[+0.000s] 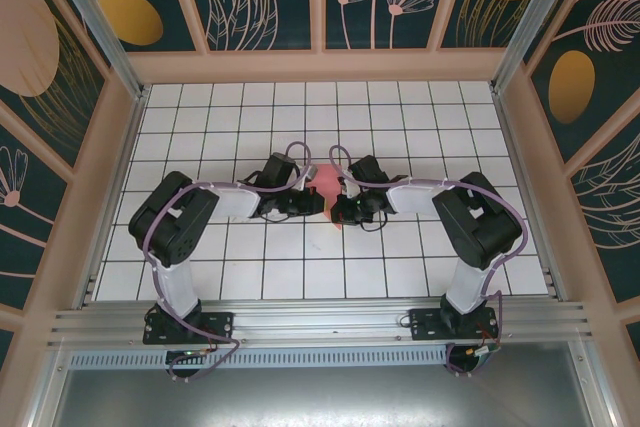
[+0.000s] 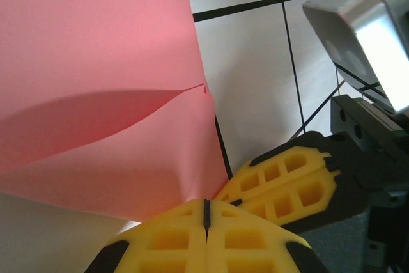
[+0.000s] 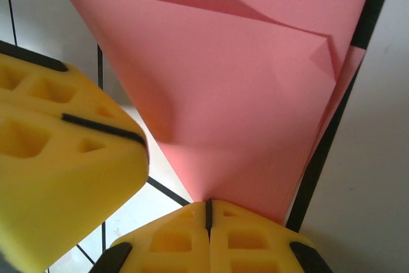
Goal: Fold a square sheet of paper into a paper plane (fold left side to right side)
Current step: Third fold the triangle at the center of the table.
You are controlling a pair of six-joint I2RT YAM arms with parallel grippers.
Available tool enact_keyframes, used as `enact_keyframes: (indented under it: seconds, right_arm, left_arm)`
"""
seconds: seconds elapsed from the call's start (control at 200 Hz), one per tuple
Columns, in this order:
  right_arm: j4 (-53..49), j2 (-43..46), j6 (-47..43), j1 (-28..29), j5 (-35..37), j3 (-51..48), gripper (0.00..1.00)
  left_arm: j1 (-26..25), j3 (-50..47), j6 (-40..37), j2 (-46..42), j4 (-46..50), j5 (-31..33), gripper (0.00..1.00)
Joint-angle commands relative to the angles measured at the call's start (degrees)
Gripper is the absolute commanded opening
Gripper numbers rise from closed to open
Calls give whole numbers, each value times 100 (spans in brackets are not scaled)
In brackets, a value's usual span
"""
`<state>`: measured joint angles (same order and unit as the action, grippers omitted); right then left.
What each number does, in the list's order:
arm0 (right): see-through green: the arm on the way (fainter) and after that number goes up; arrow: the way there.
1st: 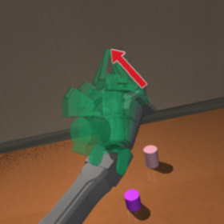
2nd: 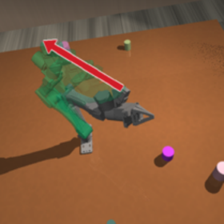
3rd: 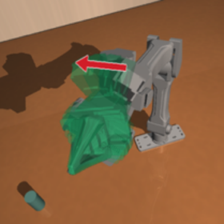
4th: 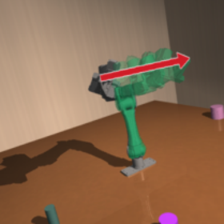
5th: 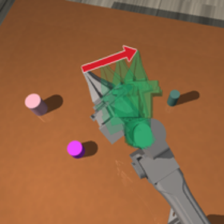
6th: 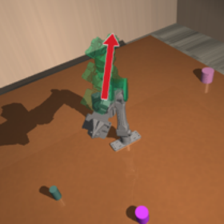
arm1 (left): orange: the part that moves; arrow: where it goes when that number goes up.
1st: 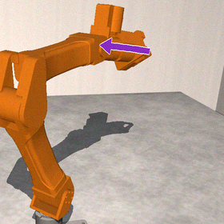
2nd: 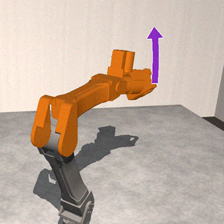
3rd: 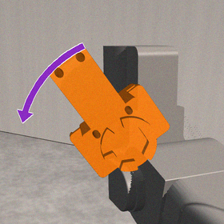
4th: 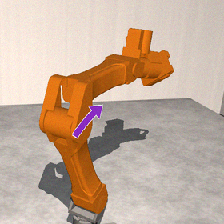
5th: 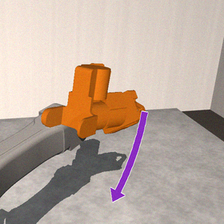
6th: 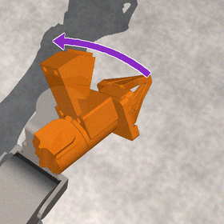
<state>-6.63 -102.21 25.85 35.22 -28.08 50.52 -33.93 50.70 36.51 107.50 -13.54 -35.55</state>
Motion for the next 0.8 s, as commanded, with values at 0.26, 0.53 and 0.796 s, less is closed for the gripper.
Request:
enact_keyframes:
  seconds: [0.26,0.53,0.796]
  right_arm:
    - [-933,-379,-154,-10,439,-101,0]
    - [-1063,-371,-198,-15,511,-86,0]
    - [-1159,-385,-229,-15,556,-78,0]
  left_arm:
    - [-38,293,-111,316,73,312,4]
    - [-43,451,-318,463,604,897,3]
    - [71,466,-661,392,803,1556,2]
